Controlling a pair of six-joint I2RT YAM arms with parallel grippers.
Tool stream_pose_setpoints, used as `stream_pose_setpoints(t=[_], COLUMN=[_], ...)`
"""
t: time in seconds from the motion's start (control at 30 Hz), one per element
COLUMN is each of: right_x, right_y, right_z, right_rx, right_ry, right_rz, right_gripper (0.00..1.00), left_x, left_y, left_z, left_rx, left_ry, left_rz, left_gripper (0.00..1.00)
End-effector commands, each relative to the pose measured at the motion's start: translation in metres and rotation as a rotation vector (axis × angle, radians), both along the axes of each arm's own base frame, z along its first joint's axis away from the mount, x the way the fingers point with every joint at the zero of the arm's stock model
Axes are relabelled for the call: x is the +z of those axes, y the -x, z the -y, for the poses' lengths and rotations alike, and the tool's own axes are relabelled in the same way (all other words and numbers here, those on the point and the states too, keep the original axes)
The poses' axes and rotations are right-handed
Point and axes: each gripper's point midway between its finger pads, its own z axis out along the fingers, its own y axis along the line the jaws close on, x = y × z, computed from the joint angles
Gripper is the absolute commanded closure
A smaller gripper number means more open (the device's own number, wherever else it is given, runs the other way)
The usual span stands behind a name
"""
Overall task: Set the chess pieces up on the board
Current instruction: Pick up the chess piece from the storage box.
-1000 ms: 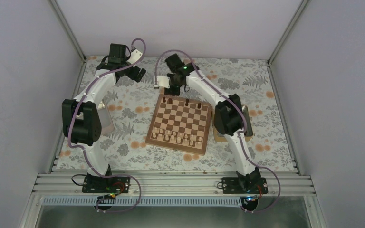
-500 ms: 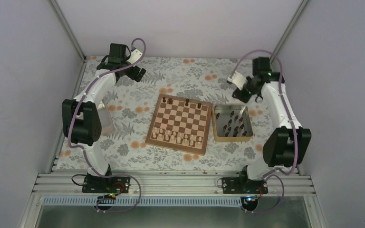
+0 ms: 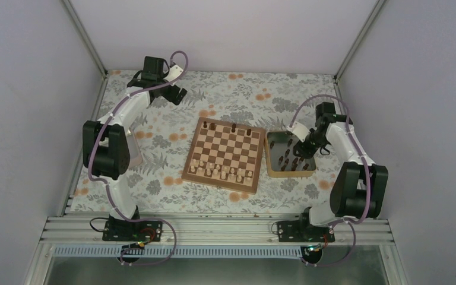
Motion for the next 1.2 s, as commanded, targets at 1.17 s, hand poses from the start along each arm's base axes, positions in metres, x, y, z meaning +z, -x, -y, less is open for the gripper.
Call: stream_pose_setpoints(t=[1.17], right_x=[-0.042], right_y=[-0.012], right_z=[0.047], right_rx=[-0.112], right_ry=[0.111], right_rz=[-0.049], right_gripper=[0.65], left_x=[-0.009], left_y=[-0.006], left_z=[0.006], left_rx=[-0.004], left_ry=[-0.033], left_rz=[-0.007], left_gripper=[0.0])
